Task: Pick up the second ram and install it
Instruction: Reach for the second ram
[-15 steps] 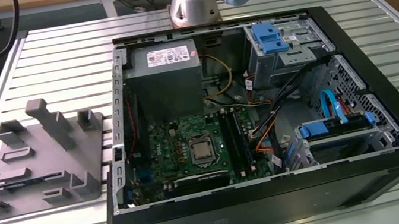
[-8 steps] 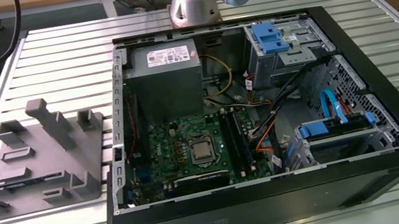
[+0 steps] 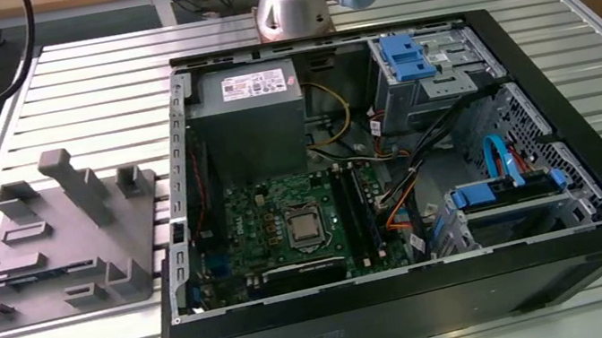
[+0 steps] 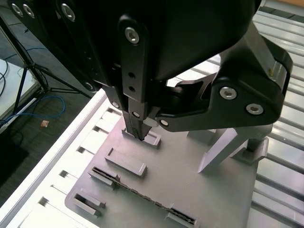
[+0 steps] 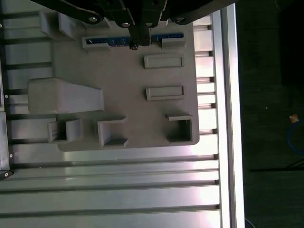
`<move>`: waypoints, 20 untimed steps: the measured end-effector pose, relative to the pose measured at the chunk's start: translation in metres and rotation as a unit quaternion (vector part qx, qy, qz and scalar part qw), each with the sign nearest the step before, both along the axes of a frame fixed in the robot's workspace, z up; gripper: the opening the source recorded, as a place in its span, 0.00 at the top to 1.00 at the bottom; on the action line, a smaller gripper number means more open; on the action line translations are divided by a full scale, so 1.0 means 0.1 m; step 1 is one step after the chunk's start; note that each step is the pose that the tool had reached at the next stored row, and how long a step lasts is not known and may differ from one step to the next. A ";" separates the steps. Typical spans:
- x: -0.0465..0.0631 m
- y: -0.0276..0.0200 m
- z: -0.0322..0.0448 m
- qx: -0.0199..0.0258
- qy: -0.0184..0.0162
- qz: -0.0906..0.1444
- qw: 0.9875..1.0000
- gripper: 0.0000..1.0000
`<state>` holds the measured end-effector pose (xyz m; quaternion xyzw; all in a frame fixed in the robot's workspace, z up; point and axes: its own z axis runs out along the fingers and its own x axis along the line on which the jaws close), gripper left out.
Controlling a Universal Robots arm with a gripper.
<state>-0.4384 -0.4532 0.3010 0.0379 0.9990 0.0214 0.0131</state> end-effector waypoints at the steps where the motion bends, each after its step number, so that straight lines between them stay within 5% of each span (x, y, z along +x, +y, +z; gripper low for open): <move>1: 0.00 0.000 -0.005 0.000 0.000 0.000 1.000 0.90; 17: 0.00 -0.028 -0.064 -0.001 0.000 0.000 1.000 0.90; 20: 0.03 -0.054 -0.076 -0.010 0.000 0.000 1.000 0.90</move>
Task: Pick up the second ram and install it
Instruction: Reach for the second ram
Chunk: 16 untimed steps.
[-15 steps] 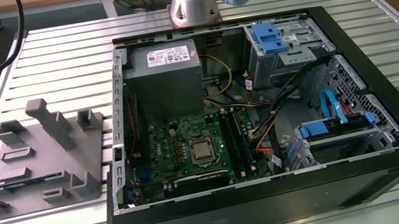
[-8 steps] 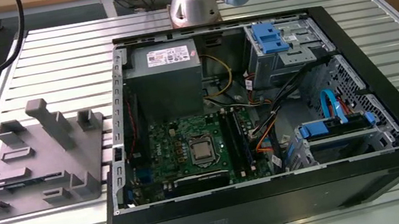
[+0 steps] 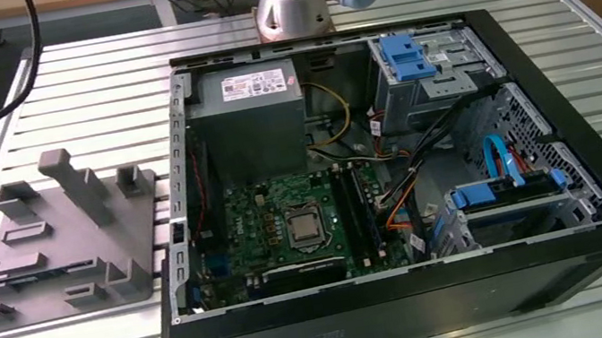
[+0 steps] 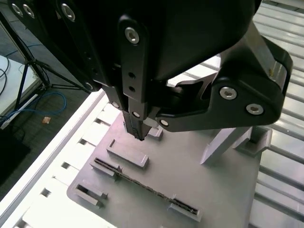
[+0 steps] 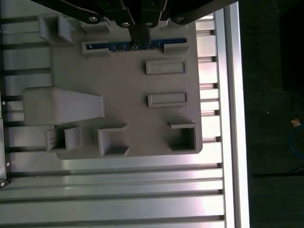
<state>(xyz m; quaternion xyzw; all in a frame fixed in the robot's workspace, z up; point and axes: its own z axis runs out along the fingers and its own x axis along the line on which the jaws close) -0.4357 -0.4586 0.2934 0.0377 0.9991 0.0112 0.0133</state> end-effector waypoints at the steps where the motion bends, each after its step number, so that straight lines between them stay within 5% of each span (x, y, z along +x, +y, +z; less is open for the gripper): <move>1: 0.01 -0.005 -0.002 -0.005 0.000 0.000 1.000 0.90; 8: 0.17 -0.023 -0.114 -0.008 0.000 0.001 1.000 0.90; 16: 0.19 -0.115 -0.259 -0.008 0.003 0.011 1.000 0.90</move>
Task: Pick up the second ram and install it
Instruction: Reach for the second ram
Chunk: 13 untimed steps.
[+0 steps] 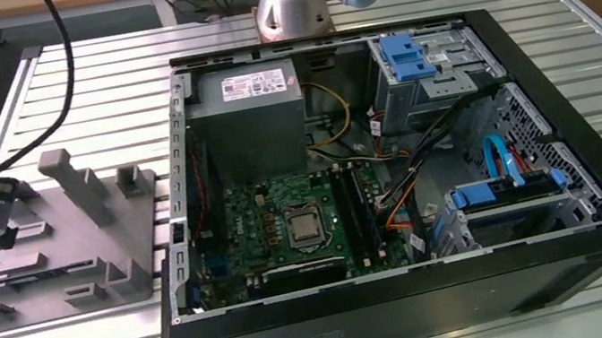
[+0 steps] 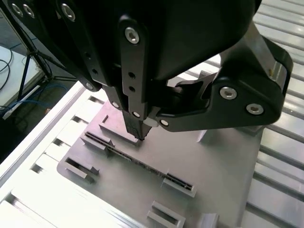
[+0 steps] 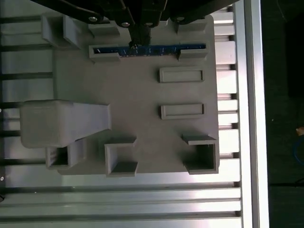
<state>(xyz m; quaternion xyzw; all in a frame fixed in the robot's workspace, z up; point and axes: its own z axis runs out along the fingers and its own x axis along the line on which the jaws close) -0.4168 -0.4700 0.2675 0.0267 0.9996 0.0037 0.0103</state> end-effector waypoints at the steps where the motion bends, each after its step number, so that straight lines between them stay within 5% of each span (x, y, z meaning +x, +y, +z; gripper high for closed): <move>1: 0.00 -0.005 -0.018 0.000 0.001 0.003 1.000 0.90; 13: 0.00 -0.031 -0.236 0.000 0.003 0.035 0.999 0.90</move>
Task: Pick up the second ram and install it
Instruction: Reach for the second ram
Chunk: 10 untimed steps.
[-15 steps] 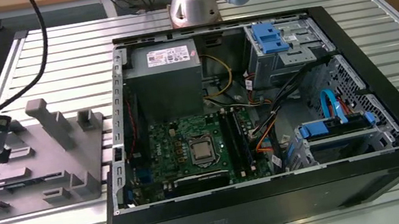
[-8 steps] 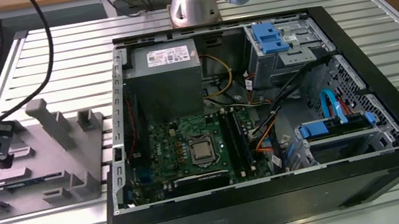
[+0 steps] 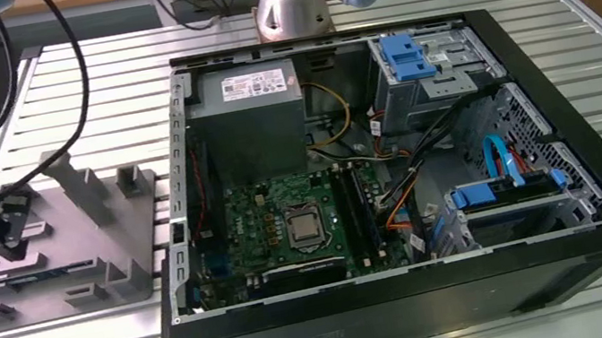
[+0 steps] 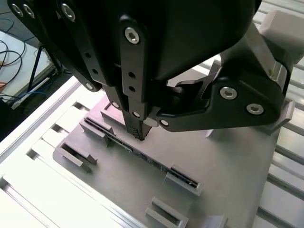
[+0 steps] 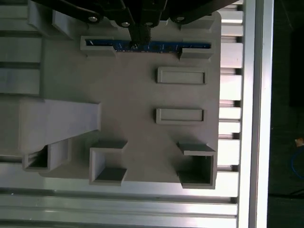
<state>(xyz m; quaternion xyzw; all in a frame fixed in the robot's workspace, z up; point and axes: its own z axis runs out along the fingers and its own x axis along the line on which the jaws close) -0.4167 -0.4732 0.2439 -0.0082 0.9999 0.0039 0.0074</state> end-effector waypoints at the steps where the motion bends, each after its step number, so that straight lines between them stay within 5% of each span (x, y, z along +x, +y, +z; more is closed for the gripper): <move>1: 0.00 -0.002 -0.019 0.000 0.000 0.002 1.000 0.90; 10: 0.00 -0.014 -0.182 0.000 0.000 0.014 1.000 0.90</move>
